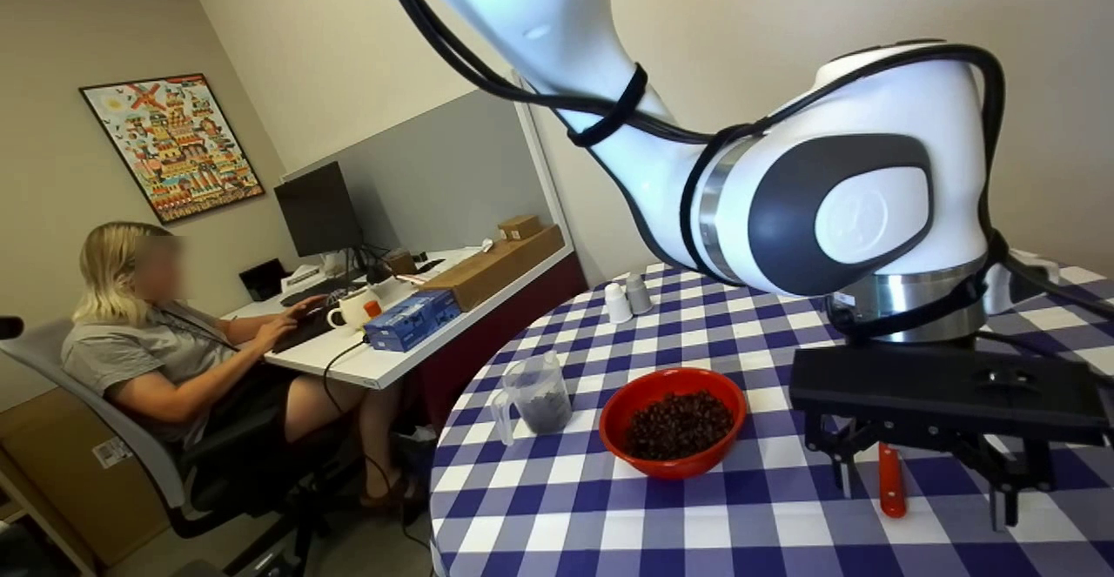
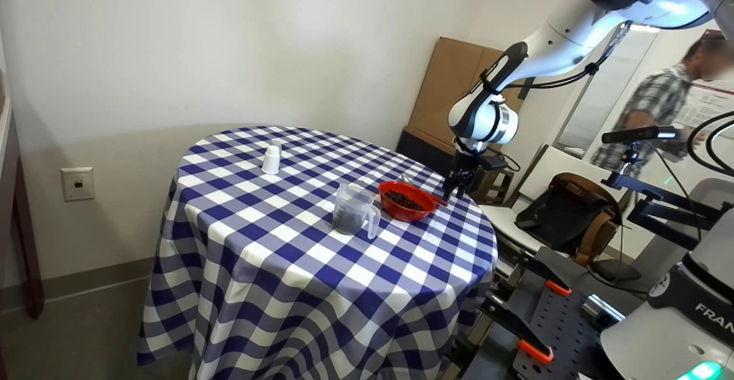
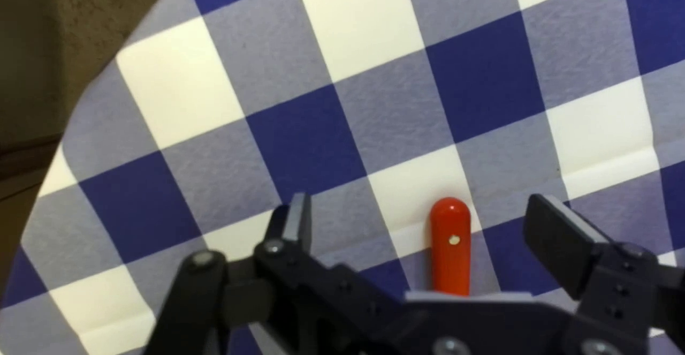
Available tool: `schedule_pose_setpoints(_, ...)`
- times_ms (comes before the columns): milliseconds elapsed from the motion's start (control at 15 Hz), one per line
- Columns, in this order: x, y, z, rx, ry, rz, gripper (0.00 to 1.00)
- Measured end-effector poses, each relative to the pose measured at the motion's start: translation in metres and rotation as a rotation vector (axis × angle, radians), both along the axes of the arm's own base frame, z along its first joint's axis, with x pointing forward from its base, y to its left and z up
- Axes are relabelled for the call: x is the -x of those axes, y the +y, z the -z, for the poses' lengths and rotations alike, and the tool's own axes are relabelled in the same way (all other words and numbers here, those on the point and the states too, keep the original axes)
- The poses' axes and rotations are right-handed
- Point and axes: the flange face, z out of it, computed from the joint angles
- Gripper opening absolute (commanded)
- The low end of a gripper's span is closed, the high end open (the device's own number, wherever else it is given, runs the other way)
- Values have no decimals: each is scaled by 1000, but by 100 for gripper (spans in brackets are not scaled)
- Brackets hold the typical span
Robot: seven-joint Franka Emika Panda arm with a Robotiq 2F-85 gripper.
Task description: Use the spoon to transfer beans from the red bowl to the jar
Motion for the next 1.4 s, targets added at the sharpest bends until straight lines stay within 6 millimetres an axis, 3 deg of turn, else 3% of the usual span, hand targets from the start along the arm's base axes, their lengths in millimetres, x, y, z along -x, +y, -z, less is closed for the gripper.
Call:
schedule_pose_setpoints(333,-10,0,10,3,-6,29,99)
schedule_pose_setpoints(467,-17,0,10,7,-15,38,75)
schedule_pose_setpoints(600,-23,0,11,10,-23,43,68)
schedule_pose_setpoints(1133,-41,5,8,10,-33,16,5)
schedule_pose_setpoints(1400,-45,7,6,13,-32,1,7)
